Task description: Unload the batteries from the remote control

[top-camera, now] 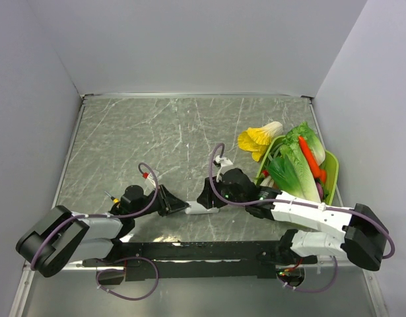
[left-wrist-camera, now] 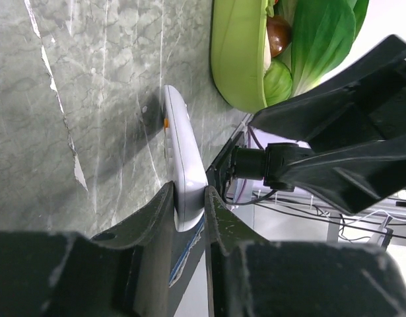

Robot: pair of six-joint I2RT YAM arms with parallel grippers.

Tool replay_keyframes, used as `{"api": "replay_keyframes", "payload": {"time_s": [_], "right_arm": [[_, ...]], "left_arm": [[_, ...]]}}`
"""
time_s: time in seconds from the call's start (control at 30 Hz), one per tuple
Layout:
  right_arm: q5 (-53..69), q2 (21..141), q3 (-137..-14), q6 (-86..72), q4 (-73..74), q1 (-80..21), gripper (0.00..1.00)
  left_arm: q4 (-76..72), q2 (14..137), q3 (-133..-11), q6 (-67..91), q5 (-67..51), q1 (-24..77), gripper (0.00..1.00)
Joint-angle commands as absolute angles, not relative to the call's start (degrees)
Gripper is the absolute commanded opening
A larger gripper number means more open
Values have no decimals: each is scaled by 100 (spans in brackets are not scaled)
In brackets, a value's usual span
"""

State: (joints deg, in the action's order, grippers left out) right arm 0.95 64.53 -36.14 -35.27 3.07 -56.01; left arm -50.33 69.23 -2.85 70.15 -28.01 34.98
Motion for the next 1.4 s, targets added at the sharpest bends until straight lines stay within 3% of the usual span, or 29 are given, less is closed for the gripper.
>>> {"api": "replay_keyframes", "payload": {"time_s": [0.0,0.23,0.33,0.57,1.03,1.37], "right_arm": [[237,6679,-3998,-4121,606,-5634,57],[194,6935,-4350,-4737,1309,-5695,56],[18,6838,-4333,-5140,1423,-5766,54],[-79,7022,-4289,-5739,1371,-5792,52],[-430,7321,-4737,-5432,1459,-5836,52],[-316,7822,-5132,-5115,1301,-5827,54]], "left_arm": [[-5449,6873,-299,7022,-2751,3551,13],[-5651,7075,-238,7154,-2664,3621,10],[-5774,7075,-115,7295,-2514,3665,1],[-5460,6698,-9,7418,-1987,3876,1],[-3939,5458,246,7559,-862,4017,1],[-4112,5870,316,7646,-835,4017,1]]}}
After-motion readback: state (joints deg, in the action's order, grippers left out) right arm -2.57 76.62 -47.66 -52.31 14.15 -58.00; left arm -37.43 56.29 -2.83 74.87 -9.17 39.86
